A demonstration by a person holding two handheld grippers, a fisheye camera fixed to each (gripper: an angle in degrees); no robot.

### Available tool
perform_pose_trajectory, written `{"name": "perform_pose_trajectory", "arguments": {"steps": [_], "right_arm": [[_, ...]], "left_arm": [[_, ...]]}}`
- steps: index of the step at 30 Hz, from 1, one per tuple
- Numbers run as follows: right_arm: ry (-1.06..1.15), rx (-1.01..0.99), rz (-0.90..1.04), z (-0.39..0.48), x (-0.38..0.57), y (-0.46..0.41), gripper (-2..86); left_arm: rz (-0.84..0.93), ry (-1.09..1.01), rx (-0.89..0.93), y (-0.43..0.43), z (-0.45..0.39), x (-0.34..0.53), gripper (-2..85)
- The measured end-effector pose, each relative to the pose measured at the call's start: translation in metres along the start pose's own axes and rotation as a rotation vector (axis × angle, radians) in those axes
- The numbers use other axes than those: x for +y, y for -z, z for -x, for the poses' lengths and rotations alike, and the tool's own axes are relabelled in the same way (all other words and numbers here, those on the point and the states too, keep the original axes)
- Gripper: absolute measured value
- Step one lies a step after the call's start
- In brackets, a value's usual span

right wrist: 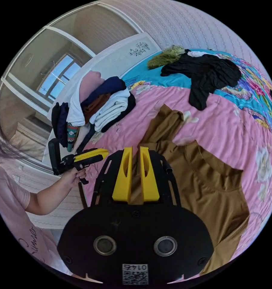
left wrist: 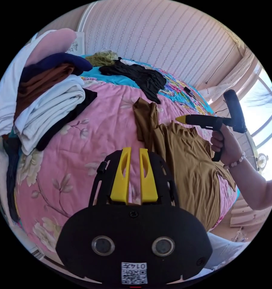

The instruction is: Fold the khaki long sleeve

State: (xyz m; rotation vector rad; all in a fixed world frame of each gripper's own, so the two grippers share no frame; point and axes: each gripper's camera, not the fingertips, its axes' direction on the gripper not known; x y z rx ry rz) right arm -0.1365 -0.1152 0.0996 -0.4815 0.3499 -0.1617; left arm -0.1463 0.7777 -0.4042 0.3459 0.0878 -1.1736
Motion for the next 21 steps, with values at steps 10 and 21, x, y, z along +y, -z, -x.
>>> {"name": "perform_pose_trajectory", "arguments": {"steps": [10,21], "right_arm": [[-0.227,0.105,0.203,-0.022,-0.101,-0.100,5.5],[0.121,-0.044,0.209,0.062,-0.154,-0.108,0.0]], "left_arm": [[0.126,0.006,0.109,-0.030,0.023,-0.045,0.3],[-0.079,0.029,-0.096,0.208,0.091,0.070,-1.0]]}}
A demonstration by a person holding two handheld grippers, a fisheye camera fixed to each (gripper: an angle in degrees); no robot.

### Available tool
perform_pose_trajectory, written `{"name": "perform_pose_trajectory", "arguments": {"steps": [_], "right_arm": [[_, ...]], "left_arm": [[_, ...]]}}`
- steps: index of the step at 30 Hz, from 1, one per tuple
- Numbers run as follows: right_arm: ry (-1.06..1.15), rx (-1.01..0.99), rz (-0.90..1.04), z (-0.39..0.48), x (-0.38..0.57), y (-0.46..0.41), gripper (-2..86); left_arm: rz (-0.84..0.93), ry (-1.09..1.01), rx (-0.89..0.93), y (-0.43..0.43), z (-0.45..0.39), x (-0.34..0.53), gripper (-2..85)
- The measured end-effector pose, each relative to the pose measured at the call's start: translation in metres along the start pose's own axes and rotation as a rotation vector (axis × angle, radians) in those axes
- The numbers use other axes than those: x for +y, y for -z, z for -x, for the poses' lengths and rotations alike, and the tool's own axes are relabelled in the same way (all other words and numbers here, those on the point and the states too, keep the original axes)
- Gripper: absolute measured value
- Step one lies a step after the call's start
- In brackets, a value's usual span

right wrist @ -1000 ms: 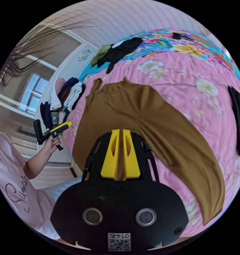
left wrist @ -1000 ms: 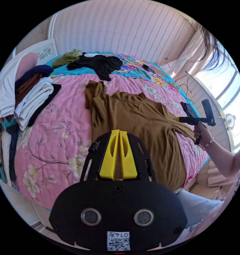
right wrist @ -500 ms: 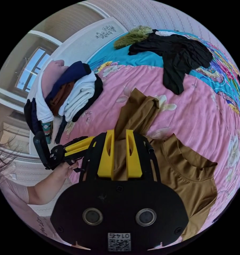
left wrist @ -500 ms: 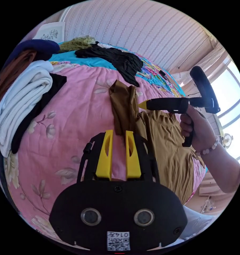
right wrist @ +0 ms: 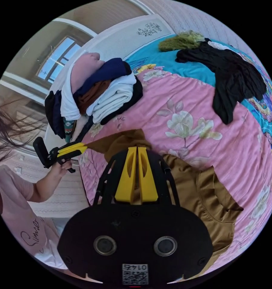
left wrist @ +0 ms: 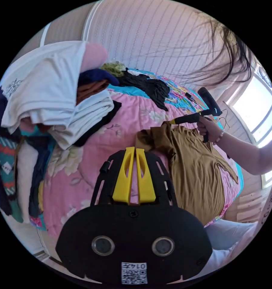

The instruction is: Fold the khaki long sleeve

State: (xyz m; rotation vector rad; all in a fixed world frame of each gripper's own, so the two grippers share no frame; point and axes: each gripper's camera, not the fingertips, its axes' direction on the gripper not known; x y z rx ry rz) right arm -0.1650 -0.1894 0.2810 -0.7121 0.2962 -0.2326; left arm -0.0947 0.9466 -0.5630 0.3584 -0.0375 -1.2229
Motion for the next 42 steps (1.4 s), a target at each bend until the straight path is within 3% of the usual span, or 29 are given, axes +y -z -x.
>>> {"name": "perform_pose_trajectory", "arguments": {"steps": [5,8,11,14,18,21,26,30,39,42], "right_arm": [[0.083,-0.108,0.050,0.030,-0.029,-0.030,-0.2],[0.166,-0.189,0.072,0.054,-0.044,-0.047,-0.1],[0.231,-0.223,0.144,0.075,-0.065,-0.075,-0.1],[0.281,-0.243,0.205,0.095,-0.087,-0.106,-0.1],[0.338,-0.189,0.227,0.124,-0.114,-0.131,-0.2],[0.389,-0.261,0.177,0.141,-0.124,-0.121,-0.2],[0.449,-0.377,0.308,0.161,-0.104,-0.145,-0.1],[0.371,-0.254,0.453,0.161,-0.086,-0.198,-0.1],[0.351,-0.225,0.392,0.169,-0.107,-0.196,0.8],[0.381,-0.166,0.366,0.179,-0.126,-0.203,2.2]], "left_arm": [[0.036,0.050,-0.233,0.085,0.030,0.062,-1.0],[0.066,0.148,-0.263,0.119,0.052,0.089,-1.0],[0.118,0.220,-0.307,0.137,0.073,0.114,-1.0],[0.176,0.157,-0.434,0.138,0.078,0.130,-1.0],[0.047,0.215,-0.504,0.161,0.096,0.132,-1.0],[-0.140,0.140,-0.635,0.191,0.095,0.137,-1.0],[-0.036,0.412,-0.555,0.172,0.139,0.196,-0.3],[0.030,0.736,-0.366,0.159,0.174,0.238,0.2],[0.049,0.699,-0.236,0.214,0.171,0.262,-0.9],[0.193,0.609,-0.252,0.221,0.164,0.268,-1.0]]}}
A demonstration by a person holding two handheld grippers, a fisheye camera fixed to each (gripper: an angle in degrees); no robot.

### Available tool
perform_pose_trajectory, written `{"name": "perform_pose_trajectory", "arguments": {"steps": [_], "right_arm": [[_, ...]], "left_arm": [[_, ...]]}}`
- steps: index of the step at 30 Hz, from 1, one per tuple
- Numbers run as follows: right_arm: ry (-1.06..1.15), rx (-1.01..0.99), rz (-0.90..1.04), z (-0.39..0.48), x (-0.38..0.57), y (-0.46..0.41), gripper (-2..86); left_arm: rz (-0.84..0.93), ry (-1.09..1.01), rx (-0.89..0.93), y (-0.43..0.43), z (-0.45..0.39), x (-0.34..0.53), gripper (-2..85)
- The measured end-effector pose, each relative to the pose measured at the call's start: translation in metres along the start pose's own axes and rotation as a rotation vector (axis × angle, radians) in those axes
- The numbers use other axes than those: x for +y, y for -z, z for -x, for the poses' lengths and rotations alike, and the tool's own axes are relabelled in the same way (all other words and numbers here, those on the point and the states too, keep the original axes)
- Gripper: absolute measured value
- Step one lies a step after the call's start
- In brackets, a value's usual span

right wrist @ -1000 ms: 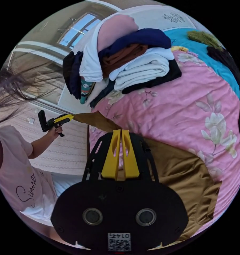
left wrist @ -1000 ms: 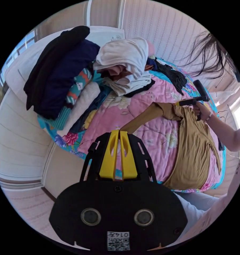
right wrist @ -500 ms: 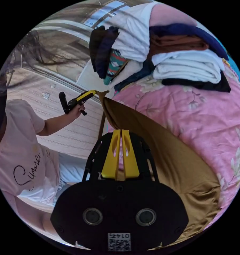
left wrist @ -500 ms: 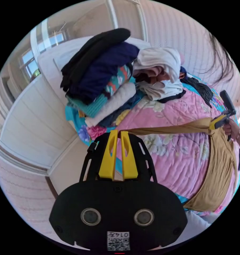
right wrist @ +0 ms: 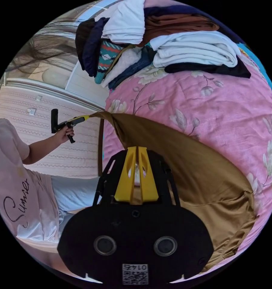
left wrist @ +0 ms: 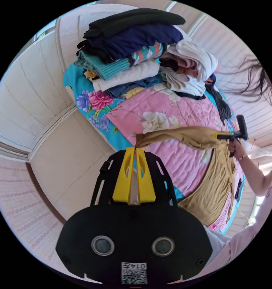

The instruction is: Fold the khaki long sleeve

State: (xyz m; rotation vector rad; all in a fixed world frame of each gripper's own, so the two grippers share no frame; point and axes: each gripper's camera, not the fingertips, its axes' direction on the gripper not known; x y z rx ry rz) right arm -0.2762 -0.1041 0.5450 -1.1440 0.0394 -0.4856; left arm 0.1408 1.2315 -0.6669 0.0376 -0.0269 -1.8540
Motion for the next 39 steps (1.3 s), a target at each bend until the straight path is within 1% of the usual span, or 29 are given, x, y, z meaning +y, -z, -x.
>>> {"name": "perform_pose_trajectory", "arguments": {"steps": [2,4,7,8,11,13,14,15,16,17,21,23,25,27,29,31,33,35,37,39], "right_arm": [[0.020,0.024,0.007,0.002,-0.015,-0.005,3.6],[0.034,0.065,0.025,0.007,-0.033,-0.015,5.8],[0.057,0.135,0.045,0.017,-0.050,-0.028,7.4],[0.062,0.153,0.043,0.019,-0.053,-0.030,7.6],[0.074,0.218,0.049,0.025,-0.064,-0.045,8.2],[0.046,0.228,0.092,0.021,-0.070,-0.061,7.6],[0.041,0.229,0.086,0.021,-0.071,-0.061,7.2],[0.044,0.221,0.084,0.022,-0.072,-0.061,5.6],[0.046,0.207,0.092,0.022,-0.073,-0.059,3.2],[0.050,0.198,0.094,0.022,-0.073,-0.058,2.6],[0.038,0.167,0.003,0.025,-0.070,-0.039,0.4],[0.017,0.169,-0.047,0.024,-0.070,-0.029,0.1],[-0.016,0.173,-0.088,0.021,-0.071,-0.020,0.0],[-0.032,0.150,-0.111,0.018,-0.072,-0.018,-0.1],[-0.046,0.139,-0.123,0.017,-0.074,-0.019,-0.1],[-0.058,0.163,-0.128,0.019,-0.080,-0.023,-0.1],[-0.073,0.197,-0.110,0.019,-0.085,-0.030,-0.1],[-0.090,0.198,-0.075,0.016,-0.088,-0.040,-0.1],[-0.120,0.187,0.004,0.012,-0.087,-0.053,-0.1],[-0.108,0.204,-0.019,0.017,-0.080,-0.050,-0.1]], "left_arm": [[0.086,0.047,-0.034,-0.004,0.014,0.009,-0.9],[0.088,0.120,-0.037,-0.003,0.027,0.013,-0.8],[-0.027,0.211,0.096,-0.001,0.041,0.001,-0.1],[-0.048,0.221,0.111,-0.011,0.041,-0.009,0.5],[0.004,0.220,0.171,-0.055,0.034,-0.028,8.0],[0.066,0.280,0.220,-0.077,0.032,-0.030,8.6],[0.052,0.274,0.190,-0.074,0.029,-0.030,7.6],[0.046,0.262,0.177,-0.071,0.028,-0.030,6.7],[0.028,0.242,0.152,-0.062,0.027,-0.028,4.2],[0.004,0.222,0.165,-0.051,0.028,-0.026,1.0],[-0.088,0.141,0.240,-0.015,0.030,-0.022,-0.7],[-0.197,0.087,0.226,0.018,0.030,-0.019,-0.9],[-0.243,0.063,0.234,0.039,0.030,-0.016,-0.9],[-0.343,0.016,0.243,0.056,0.028,-0.013,-0.9],[-0.464,-0.099,0.170,0.062,0.017,-0.012,-0.9],[-0.469,-0.144,0.108,0.046,0.017,-0.010,-0.9],[-0.387,-0.145,0.065,0.018,0.022,-0.006,-0.9],[-0.250,-0.130,0.094,-0.012,0.026,0.007,-0.9],[-0.237,-0.157,0.104,-0.011,0.016,0.020,-0.9],[-0.239,-0.216,0.107,-0.001,-0.002,0.029,-0.9]]}}
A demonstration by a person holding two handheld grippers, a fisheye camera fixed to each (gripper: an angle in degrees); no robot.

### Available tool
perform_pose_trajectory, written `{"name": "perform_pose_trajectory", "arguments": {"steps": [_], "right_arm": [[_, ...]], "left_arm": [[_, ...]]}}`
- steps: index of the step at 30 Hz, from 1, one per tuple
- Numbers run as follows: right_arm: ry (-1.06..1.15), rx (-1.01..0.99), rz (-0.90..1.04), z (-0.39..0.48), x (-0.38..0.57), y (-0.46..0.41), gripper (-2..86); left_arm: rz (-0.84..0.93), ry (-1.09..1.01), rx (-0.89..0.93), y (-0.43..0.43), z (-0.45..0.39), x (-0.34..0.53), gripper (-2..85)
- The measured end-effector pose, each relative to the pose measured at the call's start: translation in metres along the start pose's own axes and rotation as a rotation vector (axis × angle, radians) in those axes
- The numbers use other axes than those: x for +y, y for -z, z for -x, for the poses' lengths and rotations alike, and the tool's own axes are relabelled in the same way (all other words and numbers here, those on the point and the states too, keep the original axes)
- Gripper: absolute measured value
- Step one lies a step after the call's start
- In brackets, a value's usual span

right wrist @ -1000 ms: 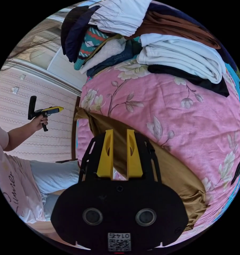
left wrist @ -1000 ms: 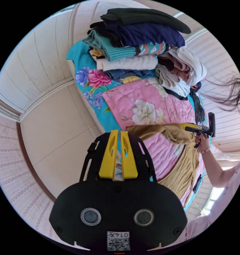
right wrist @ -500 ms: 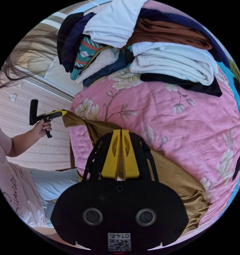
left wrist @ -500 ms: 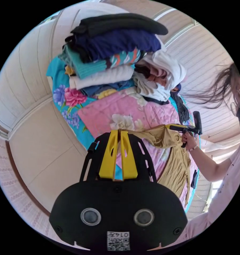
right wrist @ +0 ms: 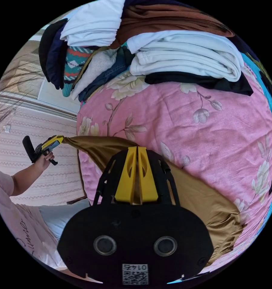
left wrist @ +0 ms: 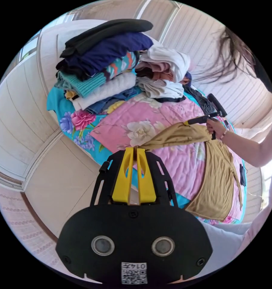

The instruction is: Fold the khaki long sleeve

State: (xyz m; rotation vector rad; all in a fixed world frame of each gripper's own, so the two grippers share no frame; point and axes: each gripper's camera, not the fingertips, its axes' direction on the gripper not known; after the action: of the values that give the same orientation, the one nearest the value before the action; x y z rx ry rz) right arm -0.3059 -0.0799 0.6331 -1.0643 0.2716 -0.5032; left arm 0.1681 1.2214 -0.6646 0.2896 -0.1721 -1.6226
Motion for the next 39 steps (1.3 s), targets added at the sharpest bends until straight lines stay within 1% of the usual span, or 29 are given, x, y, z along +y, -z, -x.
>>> {"name": "perform_pose_trajectory", "arguments": {"steps": [2,3,5,11,14,15,16,18,20,22,23,24,25,27,29,31,33,37,39], "right_arm": [[0.002,0.017,0.006,0.002,0.006,0.002,-0.1],[-0.003,0.020,0.026,0.002,0.009,0.002,-0.1],[-0.010,0.029,0.059,0.003,0.013,0.002,-0.1],[-0.015,0.057,0.157,0.005,0.032,0.006,0.0],[-0.009,0.097,0.199,0.009,0.041,0.009,0.2],[-0.012,0.156,0.215,0.012,0.044,0.011,0.3],[-0.011,0.241,0.215,0.017,0.046,0.015,0.6],[0.037,0.311,0.199,0.030,0.048,0.019,1.2],[0.074,0.320,0.176,0.037,0.053,0.020,2.3],[0.060,0.310,0.155,0.033,0.061,0.016,5.9],[0.049,0.302,0.146,0.030,0.062,0.016,6.9],[0.021,0.279,0.115,0.024,0.067,0.016,8.9],[-0.002,0.255,0.099,0.016,0.071,0.014,8.9],[-0.022,0.225,0.142,0.005,0.077,0.003,8.6],[-0.028,0.214,0.139,0.000,0.084,0.003,7.0],[0.012,0.198,0.089,0.001,0.096,0.015,2.7],[0.020,0.193,0.052,0.000,0.107,0.025,1.6],[-0.005,0.136,0.003,-0.013,0.130,0.036,0.6],[-0.019,0.116,-0.010,-0.019,0.139,0.037,0.3]], "left_arm": [[0.043,-0.117,-0.027,0.000,-0.029,0.006,-0.8],[0.062,-0.123,-0.029,-0.003,-0.034,0.009,-0.7],[0.140,-0.098,0.009,-0.024,-0.042,0.023,-0.5],[0.267,0.053,0.099,-0.054,-0.041,0.048,0.4],[0.348,0.091,0.099,-0.062,-0.042,0.061,0.5],[0.353,0.103,0.095,-0.063,-0.042,0.062,0.5],[0.343,0.142,0.085,-0.064,-0.040,0.062,0.6],[0.285,0.214,0.086,-0.066,-0.033,0.054,0.8],[0.220,0.274,0.076,-0.080,-0.027,0.039,2.5],[0.198,0.298,0.082,-0.100,-0.028,0.030,5.2],[0.226,0.308,0.116,-0.118,-0.031,0.026,6.5],[0.258,0.314,0.126,-0.127,-0.032,0.025,6.2],[0.311,0.318,0.137,-0.140,-0.037,0.024,5.6],[0.296,0.303,0.124,-0.144,-0.044,0.024,3.1],[0.279,0.286,0.100,-0.133,-0.050,0.020,1.0],[0.235,0.256,0.080,-0.116,-0.053,0.011,0.1],[0.182,0.235,0.072,-0.100,-0.055,-0.002,-0.4],[0.070,0.109,-0.074,-0.090,-0.061,-0.037,-0.8],[0.038,0.099,-0.117,-0.100,-0.056,-0.051,-0.8]]}}
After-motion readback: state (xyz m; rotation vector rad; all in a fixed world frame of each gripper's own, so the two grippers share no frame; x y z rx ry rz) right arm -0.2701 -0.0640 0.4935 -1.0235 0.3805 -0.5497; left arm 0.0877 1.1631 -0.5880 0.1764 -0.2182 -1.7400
